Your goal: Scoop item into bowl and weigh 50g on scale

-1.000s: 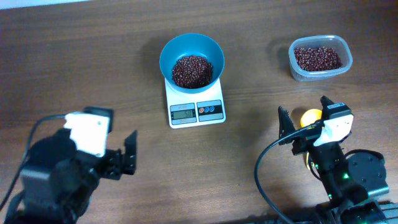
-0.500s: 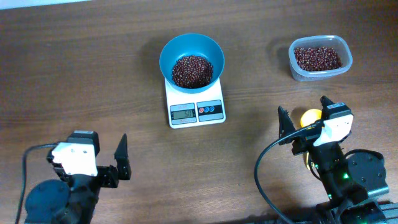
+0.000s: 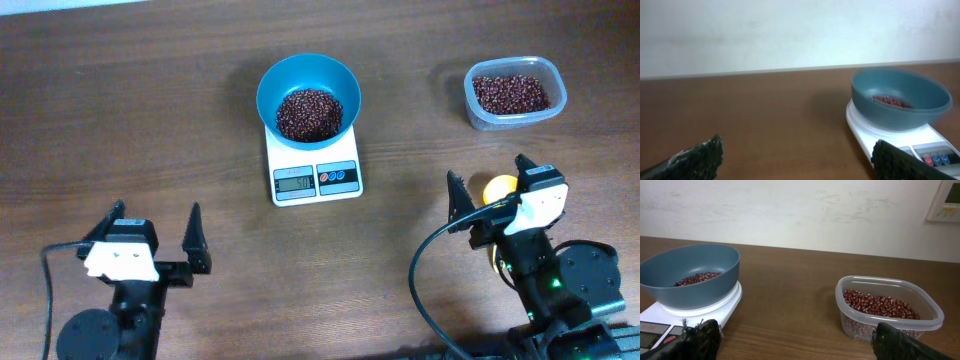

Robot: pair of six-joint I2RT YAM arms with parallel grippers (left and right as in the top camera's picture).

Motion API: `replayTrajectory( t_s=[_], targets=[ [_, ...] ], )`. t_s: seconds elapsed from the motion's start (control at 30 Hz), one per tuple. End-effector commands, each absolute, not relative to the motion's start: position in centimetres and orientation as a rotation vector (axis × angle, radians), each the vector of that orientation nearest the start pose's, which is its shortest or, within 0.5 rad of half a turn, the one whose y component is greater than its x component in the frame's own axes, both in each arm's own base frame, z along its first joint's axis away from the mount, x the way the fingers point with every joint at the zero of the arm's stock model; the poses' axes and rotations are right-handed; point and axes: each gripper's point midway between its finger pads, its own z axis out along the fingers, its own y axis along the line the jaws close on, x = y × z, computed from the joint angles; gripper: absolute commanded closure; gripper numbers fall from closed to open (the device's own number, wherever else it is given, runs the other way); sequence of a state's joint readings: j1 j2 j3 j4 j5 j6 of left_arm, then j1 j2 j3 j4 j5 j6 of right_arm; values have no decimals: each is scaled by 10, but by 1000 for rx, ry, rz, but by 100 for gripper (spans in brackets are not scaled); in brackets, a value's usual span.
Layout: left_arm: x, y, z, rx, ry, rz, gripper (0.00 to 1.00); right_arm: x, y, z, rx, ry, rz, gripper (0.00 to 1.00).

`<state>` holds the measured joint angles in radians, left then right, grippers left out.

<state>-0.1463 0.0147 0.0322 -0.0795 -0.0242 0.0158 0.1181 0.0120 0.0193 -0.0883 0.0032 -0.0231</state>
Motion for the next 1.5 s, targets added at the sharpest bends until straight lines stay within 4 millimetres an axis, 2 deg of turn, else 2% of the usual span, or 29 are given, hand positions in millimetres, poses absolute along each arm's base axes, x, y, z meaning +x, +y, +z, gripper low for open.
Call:
replayTrajectory(
  t_s=[0.0, 0.07, 0.2, 0.33, 1.47],
  targets=[
    [245, -25, 165, 84, 1611, -59, 1, 244, 29, 156, -114, 1650, 70, 1],
    [244, -26, 156, 93, 1649, -62, 1, 244, 29, 156, -114, 1650, 70, 1],
    [244, -28, 156, 101, 1647, -72, 1, 244, 29, 156, -114, 1650, 70, 1],
    [245, -13, 156, 52, 1650, -27, 1, 244, 29, 156, -114, 1650, 70, 1],
    [245, -15, 156, 60, 1649, -36, 1, 244, 29, 156, -114, 1650, 70, 1]
  ],
)
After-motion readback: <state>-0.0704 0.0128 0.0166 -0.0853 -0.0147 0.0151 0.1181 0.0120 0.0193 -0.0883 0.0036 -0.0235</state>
